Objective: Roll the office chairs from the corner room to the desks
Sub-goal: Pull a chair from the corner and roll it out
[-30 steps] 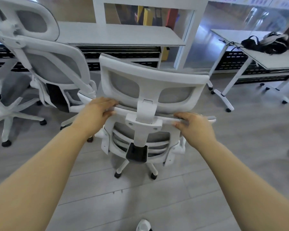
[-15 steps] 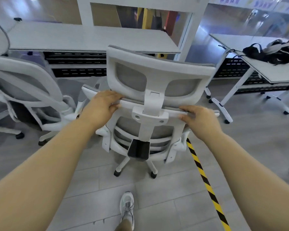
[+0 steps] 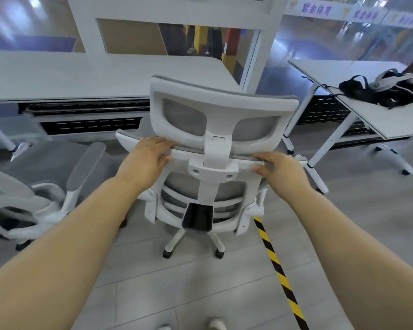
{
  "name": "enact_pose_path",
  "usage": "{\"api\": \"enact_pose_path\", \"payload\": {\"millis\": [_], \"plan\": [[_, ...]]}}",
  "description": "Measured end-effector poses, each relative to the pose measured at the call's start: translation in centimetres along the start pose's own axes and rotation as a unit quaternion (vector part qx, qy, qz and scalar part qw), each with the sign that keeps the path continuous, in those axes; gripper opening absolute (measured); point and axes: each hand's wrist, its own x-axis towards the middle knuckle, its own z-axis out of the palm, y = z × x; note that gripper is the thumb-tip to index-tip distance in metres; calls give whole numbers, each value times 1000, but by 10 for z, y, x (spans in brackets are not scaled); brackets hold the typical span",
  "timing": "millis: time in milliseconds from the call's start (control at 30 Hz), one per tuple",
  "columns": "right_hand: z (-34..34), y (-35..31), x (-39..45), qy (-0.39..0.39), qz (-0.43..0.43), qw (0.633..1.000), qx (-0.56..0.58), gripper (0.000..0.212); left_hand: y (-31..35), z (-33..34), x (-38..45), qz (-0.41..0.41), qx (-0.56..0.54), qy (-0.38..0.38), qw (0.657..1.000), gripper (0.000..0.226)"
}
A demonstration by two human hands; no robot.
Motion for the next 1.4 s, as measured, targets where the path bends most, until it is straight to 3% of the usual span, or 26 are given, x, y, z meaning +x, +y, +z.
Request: {"api": "enact_pose_path", "payload": {"millis": [600, 800, 900, 967, 1100, 1400], "plan": [[-29, 42, 160, -68, -89, 990, -88, 35, 23, 34, 129, -92, 19, 14, 996, 36], [-35, 40, 176, -76, -114, 981, -140, 32, 25, 38, 140, -124, 34, -11, 992, 42], [-42, 32, 177, -82, -115, 967, -210, 28, 39, 30, 136, -156, 66, -59, 984, 55], [-48, 25, 174, -91, -112, 952, -269, 28, 45, 20, 128, -196, 82, -83, 974, 50], [-61, 10, 151, -93, -125, 928, -338, 27, 66, -3, 91, -253, 106, -123, 954, 14], [-36, -56, -7, -161, -292, 870, -363, 38, 119, -63, -131, -378, 146, -158, 901, 33]]}}
